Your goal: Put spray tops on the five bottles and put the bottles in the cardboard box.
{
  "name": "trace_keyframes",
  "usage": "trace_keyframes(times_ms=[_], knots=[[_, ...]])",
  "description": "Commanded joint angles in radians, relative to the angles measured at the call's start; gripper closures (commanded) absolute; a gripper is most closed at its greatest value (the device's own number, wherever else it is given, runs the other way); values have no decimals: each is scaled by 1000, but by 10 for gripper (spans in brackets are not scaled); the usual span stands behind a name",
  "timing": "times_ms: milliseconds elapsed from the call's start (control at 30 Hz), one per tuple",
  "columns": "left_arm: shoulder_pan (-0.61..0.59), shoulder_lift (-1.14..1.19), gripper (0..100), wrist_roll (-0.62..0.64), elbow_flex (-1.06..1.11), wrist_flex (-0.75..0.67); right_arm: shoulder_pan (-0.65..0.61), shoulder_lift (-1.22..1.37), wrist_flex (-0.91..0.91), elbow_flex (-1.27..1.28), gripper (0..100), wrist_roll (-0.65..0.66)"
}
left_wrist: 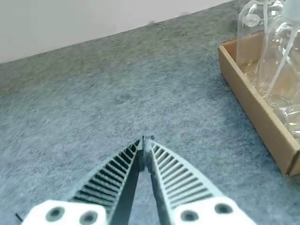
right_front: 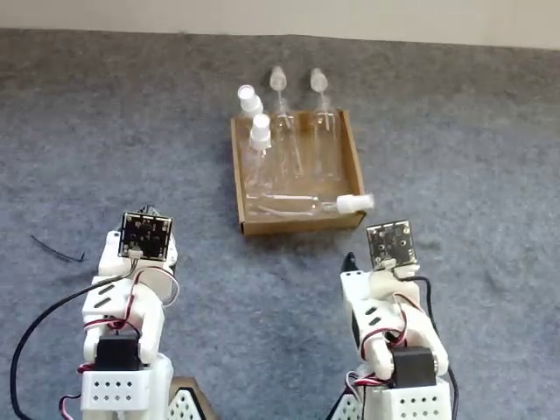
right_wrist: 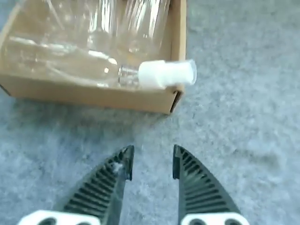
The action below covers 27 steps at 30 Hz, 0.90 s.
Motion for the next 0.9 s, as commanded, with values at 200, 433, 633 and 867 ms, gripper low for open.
trace_keyframes(times_ms=[200, 433, 633, 867], knots=[[25, -2, 982, -8, 22, -28, 12, 504, -130, -415, 910, 9], [24, -4, 982, -8, 22, -28, -30, 938, -127, -723, 910, 3], [24, -7, 982, -8, 22, -28, -139, 1236, -125, -978, 909, 3], [24, -7, 981, -8, 22, -28, -166, 1572, -125, -1299, 826, 3]])
